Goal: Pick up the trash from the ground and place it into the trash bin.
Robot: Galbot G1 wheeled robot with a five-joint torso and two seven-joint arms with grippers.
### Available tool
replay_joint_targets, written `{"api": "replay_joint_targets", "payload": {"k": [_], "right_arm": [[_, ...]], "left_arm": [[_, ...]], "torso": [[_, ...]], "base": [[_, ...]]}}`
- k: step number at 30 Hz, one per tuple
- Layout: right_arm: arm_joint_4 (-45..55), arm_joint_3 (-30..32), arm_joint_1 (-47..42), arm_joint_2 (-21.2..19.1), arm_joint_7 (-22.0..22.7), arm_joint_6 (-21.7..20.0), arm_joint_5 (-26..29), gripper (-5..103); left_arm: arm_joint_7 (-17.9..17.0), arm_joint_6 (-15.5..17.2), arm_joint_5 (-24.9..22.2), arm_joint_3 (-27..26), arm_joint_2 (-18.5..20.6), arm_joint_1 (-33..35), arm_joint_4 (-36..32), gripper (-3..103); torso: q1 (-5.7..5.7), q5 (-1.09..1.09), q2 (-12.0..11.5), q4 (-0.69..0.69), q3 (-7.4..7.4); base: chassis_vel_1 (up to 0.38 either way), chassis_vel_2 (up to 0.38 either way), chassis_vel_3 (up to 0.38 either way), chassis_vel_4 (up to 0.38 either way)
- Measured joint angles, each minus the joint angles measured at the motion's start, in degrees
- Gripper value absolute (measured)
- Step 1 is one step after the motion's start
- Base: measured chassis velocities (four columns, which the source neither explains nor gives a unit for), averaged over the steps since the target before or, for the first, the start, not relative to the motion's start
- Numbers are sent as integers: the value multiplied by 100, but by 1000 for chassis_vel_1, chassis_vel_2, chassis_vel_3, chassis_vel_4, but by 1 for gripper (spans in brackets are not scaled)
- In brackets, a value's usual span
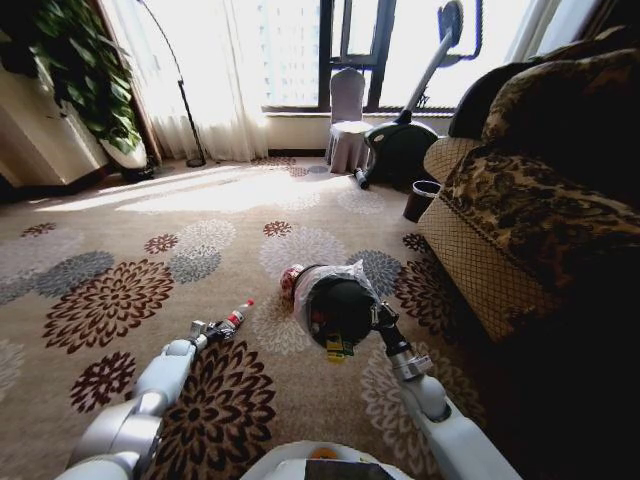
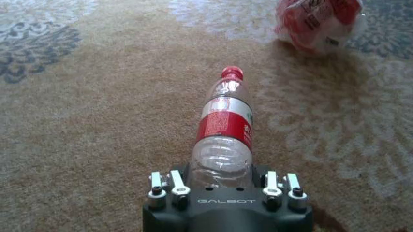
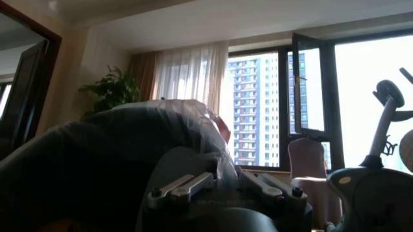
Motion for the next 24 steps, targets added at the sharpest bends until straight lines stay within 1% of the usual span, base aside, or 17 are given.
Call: {"api": "replay_joint_targets", "payload": {"k": [1,3,4,7,8,10,11,13,14,15,17,18,19,21,22,23,24], "right_arm": [[-14,-12,18,7,0,1,0,0],[-31,-32,49,21,0,2,4,0],[-31,-32,49,21,0,2,4,0],[-46,-39,45,31,0,2,5,0],[-46,-39,45,31,0,2,5,0],[-55,-35,40,28,0,2,9,0],[-55,-35,40,28,0,2,9,0],[-99,-34,96,15,0,2,43,0],[-120,-39,141,0,-1,2,67,0],[-120,-39,141,0,-1,2,67,0],[-198,-69,272,-41,0,-4,125,0],[-198,-69,272,-41,0,-4,125,0],[-267,-75,370,-47,-1,-19,141,0],[-346,-52,473,-36,0,-47,172,0],[-401,-30,546,-23,0,-69,220,0],[-447,6,608,-16,-1,-88,273,0],[-447,6,608,-16,-1,-88,273,0]], "left_arm": [[-13,35,-9,-16,0,54,-61,64],[-55,93,-50,-34,-4,136,-155,56],[-55,93,-50,-34,-4,136,-155,56],[-76,124,-153,-51,-17,221,-248,46],[-76,124,-153,-51,-17,221,-248,46],[-37,204,-392,-55,-7,362,-486,40],[-37,204,-392,-55,-7,362,-486,40],[20,461,-1106,-83,21,645,-1119,34],[30,550,-1610,-136,42,759,-1456,34],[30,550,-1610,-136,42,759,-1456,34],[29,784,-2633,-237,124,1028,-2180,34],[29,784,-2633,-237,124,1028,-2180,34],[-11,917,-3274,-274,175,1248,-2719,34],[-126,1050,-3978,-310,205,1589,-3527,34],[-205,1173,-4393,-315,194,1812,-4123,34],[-294,1282,-4739,-279,179,1965,-4612,34],[-294,1282,-4739,-279,179,1965,-4612,34]], "torso": [[0,3,0,-1,-1],[0,4,0,0,-1],[0,4,0,0,-1],[0,3,0,0,-1],[0,3,0,0,-1],[0,1,0,0,0],[0,1,0,0,0],[1,-6,0,1,2],[1,-4,0,-1,1],[1,-4,0,-1,1],[1,1,0,-2,1],[1,1,0,-2,1],[1,0,0,-1,1],[1,3,0,1,1],[1,1,0,3,1],[1,0,0,4,1],[1,0,0,4,1]], "base": [[0,0,0,0],[0,0,0,0],[0,0,0,0],[0,0,0,0],[0,0,0,0],[0,0,0,0],[0,0,0,0],[0,0,0,0],[0,0,0,0],[0,0,0,0],[0,0,0,0],[0,0,0,0],[0,0,0,0],[0,0,0,0],[0,0,0,0],[0,0,0,0],[0,0,0,0]]}}
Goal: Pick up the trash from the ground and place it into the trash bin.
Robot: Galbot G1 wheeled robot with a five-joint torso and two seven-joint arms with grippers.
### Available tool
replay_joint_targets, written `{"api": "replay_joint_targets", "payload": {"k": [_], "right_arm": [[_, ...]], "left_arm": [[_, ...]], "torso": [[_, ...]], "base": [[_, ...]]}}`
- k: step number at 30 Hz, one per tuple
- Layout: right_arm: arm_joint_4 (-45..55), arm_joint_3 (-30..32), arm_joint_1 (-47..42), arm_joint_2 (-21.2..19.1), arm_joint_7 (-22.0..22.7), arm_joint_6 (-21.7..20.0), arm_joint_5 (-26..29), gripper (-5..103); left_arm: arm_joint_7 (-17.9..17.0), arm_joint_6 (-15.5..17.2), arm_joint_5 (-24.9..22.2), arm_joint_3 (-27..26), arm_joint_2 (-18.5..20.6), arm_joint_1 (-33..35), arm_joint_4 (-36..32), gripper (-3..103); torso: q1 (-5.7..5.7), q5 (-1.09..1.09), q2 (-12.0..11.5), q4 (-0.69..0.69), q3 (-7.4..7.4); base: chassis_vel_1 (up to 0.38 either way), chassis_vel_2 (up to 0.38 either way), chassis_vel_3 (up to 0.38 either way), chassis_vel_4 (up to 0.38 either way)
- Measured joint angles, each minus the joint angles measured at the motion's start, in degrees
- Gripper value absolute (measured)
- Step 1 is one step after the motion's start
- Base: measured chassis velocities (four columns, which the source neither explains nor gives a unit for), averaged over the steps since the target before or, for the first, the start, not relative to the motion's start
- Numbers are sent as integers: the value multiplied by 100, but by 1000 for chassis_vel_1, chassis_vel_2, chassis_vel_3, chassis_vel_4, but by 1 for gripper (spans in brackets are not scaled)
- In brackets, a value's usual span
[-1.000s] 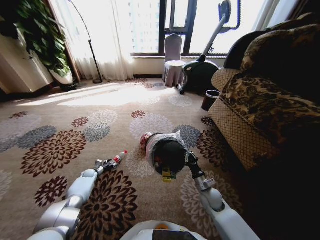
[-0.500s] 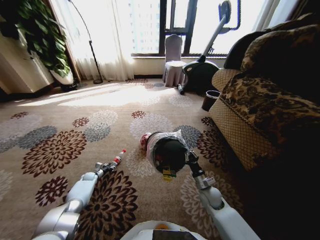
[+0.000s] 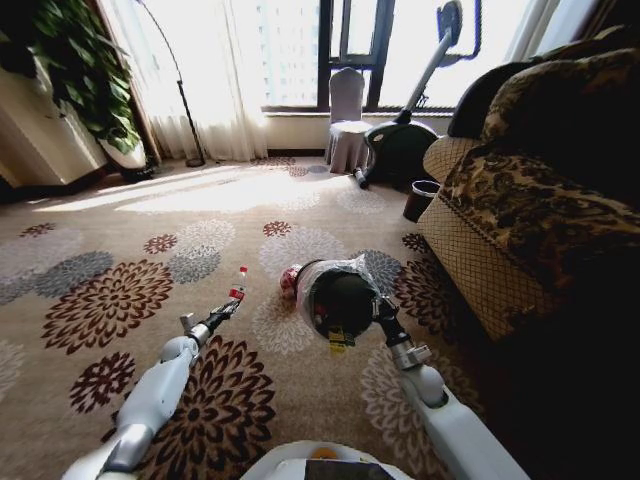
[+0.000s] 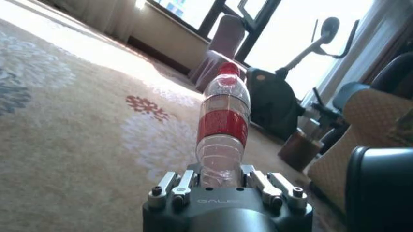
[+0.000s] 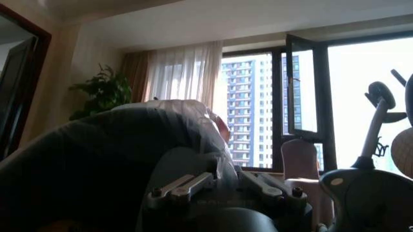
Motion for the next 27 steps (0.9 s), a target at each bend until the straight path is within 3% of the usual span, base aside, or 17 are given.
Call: {"api": "replay_joint_targets", "payload": {"k": [2,3,4,7,8,10,12,16,21,27], "right_arm": [[-122,71,132,1,0,-12,52,0],[-122,71,132,1,0,-12,52,0],[-254,67,283,5,1,-13,58,0],[-794,-124,842,90,5,-16,76,0],[-794,-124,842,90,5,-16,76,0],[-1116,-217,1165,206,-1,13,63,0],[-1476,-284,1588,364,3,46,58,0],[-1774,-412,2035,577,2,59,18,0],[-1841,-498,2222,689,2,78,-63,0],[-1780,-560,2200,670,1,114,-133,0]], "left_arm": [[-413,230,-1267,187,-6,384,-1152,34],[-413,230,-1267,187,-6,384,-1152,34],[-691,339,-1954,221,-15,728,-1877,34],[-1281,504,-3247,142,-146,1818,-3833,34],[-1281,504,-3247,142,-146,1818,-3833,34],[-1520,530,-3687,110,-212,2269,-4629,33],[-1717,558,-3974,145,-233,2618,-5322,33],[-2062,598,-4387,295,-376,2876,-6104,33],[-2343,632,-4459,726,-610,3050,-6431,33],[-2467,639,-4184,1637,-559,2834,-5919,33]], "torso": [[0,3,1,-10,-1],[0,3,1,-10,-1],[0,1,1,-12,-1],[0,1,1,-3,-1],[0,1,1,-3,-1],[-1,10,0,0,-1],[-1,0,0,0,-2],[-1,3,0,-4,-1],[-1,2,1,-2,-1],[-1,2,0,-6,0]], "base": [[0,0,0,0],[0,0,0,0],[0,0,0,0],[0,0,0,0],[0,0,0,0],[0,0,0,0],[0,0,0,0],[0,0,0,0],[0,0,0,0],[0,0,0,0]]}}
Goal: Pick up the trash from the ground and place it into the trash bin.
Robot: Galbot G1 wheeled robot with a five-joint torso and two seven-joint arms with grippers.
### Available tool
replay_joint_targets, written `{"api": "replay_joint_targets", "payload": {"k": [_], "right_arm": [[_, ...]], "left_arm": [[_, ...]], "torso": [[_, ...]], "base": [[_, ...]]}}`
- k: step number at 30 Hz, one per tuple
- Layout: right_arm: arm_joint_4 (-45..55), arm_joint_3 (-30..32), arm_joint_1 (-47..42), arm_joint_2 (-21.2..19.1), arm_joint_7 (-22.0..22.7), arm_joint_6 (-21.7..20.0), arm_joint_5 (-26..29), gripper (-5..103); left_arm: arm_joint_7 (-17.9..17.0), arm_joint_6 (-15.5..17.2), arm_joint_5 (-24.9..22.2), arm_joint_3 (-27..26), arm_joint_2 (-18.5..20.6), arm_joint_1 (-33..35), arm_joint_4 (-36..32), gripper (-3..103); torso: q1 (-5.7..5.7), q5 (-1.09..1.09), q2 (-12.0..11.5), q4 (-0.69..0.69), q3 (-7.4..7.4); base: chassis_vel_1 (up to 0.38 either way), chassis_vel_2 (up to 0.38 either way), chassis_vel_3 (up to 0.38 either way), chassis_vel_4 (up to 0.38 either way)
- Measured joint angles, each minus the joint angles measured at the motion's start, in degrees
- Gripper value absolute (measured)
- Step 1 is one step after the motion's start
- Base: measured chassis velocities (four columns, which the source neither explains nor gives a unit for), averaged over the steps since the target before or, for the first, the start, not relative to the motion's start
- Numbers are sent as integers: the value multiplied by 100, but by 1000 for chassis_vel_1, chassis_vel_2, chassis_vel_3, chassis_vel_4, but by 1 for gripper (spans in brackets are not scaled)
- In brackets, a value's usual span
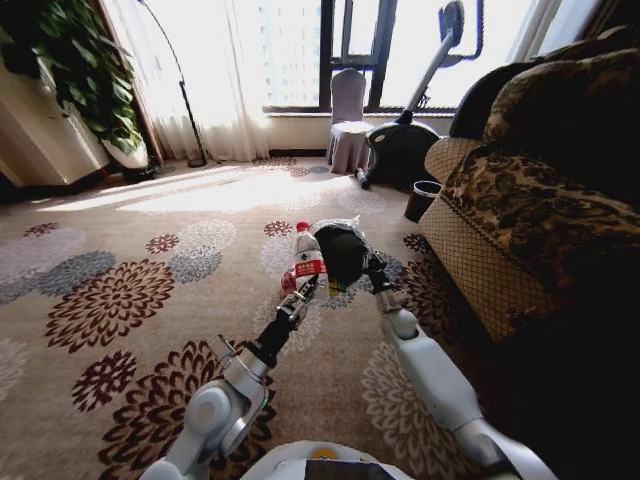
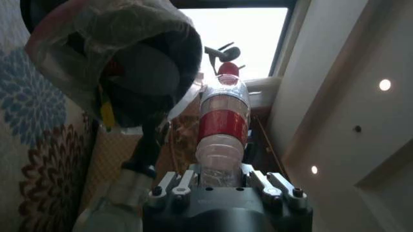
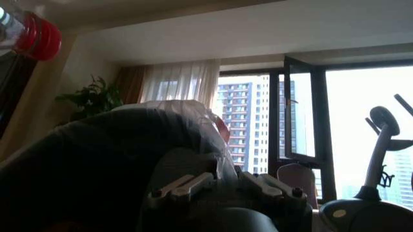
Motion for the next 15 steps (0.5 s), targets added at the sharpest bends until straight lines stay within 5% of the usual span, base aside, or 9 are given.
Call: {"api": "replay_joint_targets", "payload": {"k": [6,15], "right_arm": [[350,6,-226,-99,0,23,-8,0],[677,83,-518,-310,-1,202,-20,0]], "left_arm": [[-130,-99,119,454,-341,-376,596,33],[-267,-334,-249,313,-832,-816,993,33]], "torso": [[0,0,0,4,0],[0,0,0,3,0]], "base": [[0,0,0,0],[0,0,0,0]]}}
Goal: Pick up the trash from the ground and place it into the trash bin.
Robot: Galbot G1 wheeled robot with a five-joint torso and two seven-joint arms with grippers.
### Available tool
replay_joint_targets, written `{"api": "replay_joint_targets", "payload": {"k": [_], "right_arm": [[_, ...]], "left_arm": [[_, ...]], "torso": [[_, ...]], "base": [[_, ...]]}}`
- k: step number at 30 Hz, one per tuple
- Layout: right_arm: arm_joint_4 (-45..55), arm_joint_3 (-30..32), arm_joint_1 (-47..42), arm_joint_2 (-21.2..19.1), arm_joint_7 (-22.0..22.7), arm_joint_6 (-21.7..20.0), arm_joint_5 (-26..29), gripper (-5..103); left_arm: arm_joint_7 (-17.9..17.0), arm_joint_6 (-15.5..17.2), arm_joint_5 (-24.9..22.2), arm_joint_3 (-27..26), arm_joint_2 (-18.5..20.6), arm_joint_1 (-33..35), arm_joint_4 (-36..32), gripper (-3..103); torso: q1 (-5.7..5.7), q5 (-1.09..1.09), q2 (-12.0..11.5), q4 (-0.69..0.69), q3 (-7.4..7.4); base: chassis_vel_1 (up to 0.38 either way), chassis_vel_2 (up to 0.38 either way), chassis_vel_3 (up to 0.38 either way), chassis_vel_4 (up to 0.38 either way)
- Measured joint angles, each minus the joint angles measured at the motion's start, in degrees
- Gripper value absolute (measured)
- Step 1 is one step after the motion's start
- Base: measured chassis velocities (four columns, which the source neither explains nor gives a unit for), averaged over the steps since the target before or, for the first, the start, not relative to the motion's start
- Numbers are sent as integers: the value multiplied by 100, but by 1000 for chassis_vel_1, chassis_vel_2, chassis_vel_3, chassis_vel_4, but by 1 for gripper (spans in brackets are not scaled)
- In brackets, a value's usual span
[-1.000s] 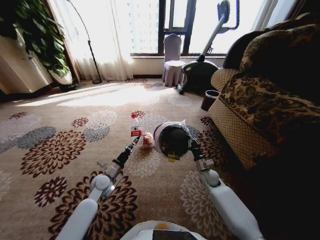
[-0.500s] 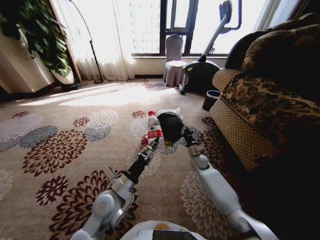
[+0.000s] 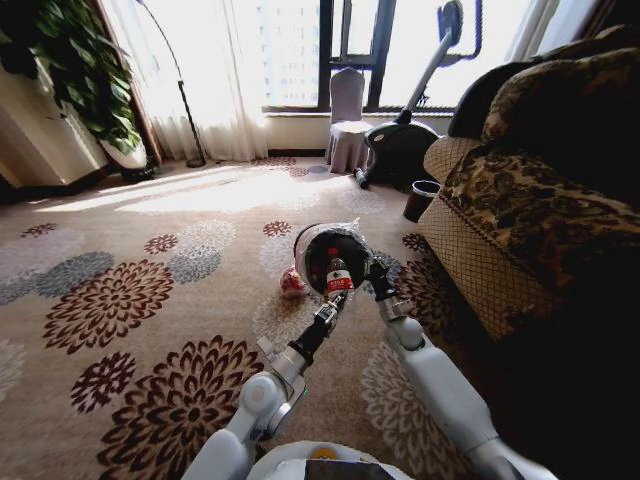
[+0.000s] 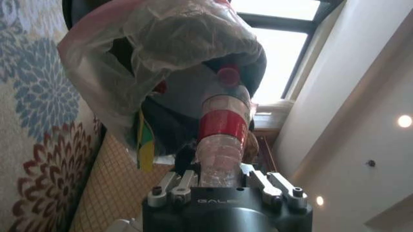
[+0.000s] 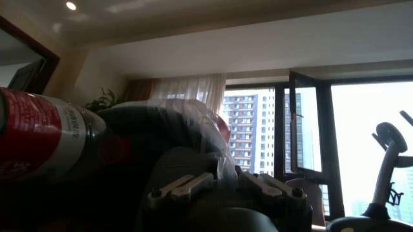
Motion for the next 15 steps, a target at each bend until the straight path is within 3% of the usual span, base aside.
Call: {"api": "replay_joint_targets", "payload": {"k": [6,15], "right_arm": [[86,67,-109,-29,1,24,-2,0],[199,117,-342,-41,1,144,-19,0]], "left_arm": [[34,-97,-69,-254,-252,-42,232,33],[10,-148,-91,-346,-965,-342,580,33]], "torso": [[0,-1,0,0,0],[0,-1,0,0,0]], "base": [[0,0,0,0],[0,0,0,0]]}}
